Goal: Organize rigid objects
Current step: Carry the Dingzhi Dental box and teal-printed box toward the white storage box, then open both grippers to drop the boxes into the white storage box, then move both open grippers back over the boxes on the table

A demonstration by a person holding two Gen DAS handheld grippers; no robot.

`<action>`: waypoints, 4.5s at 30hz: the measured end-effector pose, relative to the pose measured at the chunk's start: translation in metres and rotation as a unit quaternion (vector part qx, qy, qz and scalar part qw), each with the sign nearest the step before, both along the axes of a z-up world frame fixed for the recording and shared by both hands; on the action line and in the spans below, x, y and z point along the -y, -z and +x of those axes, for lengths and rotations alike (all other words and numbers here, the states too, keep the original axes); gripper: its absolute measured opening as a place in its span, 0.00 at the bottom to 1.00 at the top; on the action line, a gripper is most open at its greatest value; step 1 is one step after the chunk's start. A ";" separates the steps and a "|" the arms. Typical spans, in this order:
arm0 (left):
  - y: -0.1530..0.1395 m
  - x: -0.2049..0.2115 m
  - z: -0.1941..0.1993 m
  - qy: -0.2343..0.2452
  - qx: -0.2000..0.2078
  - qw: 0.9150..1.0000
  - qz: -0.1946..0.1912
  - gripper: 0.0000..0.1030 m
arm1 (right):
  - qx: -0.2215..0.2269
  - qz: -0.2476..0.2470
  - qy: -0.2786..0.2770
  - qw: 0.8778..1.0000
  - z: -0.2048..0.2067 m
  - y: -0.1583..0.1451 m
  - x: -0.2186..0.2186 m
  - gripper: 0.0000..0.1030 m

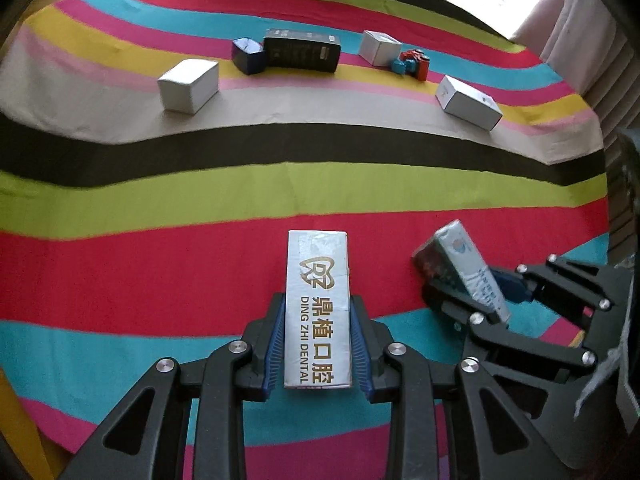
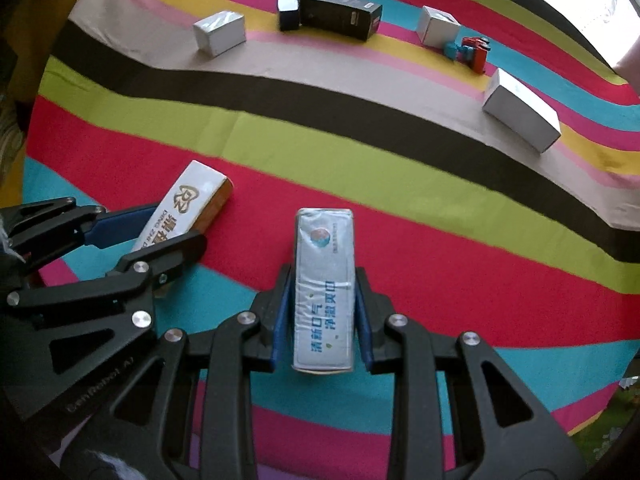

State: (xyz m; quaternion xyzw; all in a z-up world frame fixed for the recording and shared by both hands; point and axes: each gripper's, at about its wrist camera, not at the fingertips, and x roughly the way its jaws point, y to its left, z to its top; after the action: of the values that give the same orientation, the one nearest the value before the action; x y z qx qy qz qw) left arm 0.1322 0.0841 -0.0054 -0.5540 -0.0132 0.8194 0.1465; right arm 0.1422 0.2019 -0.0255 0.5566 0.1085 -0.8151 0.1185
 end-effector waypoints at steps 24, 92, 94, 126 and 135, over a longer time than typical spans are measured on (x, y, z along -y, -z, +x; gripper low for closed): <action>-0.067 0.035 0.079 -0.015 -0.088 0.992 0.092 0.31 | -0.088 -0.110 -0.004 0.990 0.077 -0.049 0.013 0.31; -0.055 0.020 0.264 0.098 -0.095 0.991 0.008 0.31 | -0.138 -0.044 -0.120 0.982 0.293 -0.075 -0.016 0.31; -0.055 0.019 0.264 0.099 -0.094 0.991 0.008 0.31 | -0.139 -0.043 -0.122 0.982 0.295 -0.076 -0.014 0.31; -0.030 0.027 0.240 0.068 -0.023 0.997 0.034 0.66 | -0.131 -0.019 -0.127 0.983 0.271 -0.066 -0.012 0.68; -0.044 0.016 0.200 0.084 -0.006 0.995 0.060 0.70 | -0.123 -0.036 -0.096 0.987 0.228 -0.063 -0.029 0.72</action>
State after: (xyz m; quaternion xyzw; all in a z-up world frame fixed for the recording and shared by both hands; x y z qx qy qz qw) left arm 0.3325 0.0683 0.0389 -0.5383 -0.0152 0.8052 0.2482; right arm 0.3703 0.2313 0.0371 0.4347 0.1460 -0.8653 0.2023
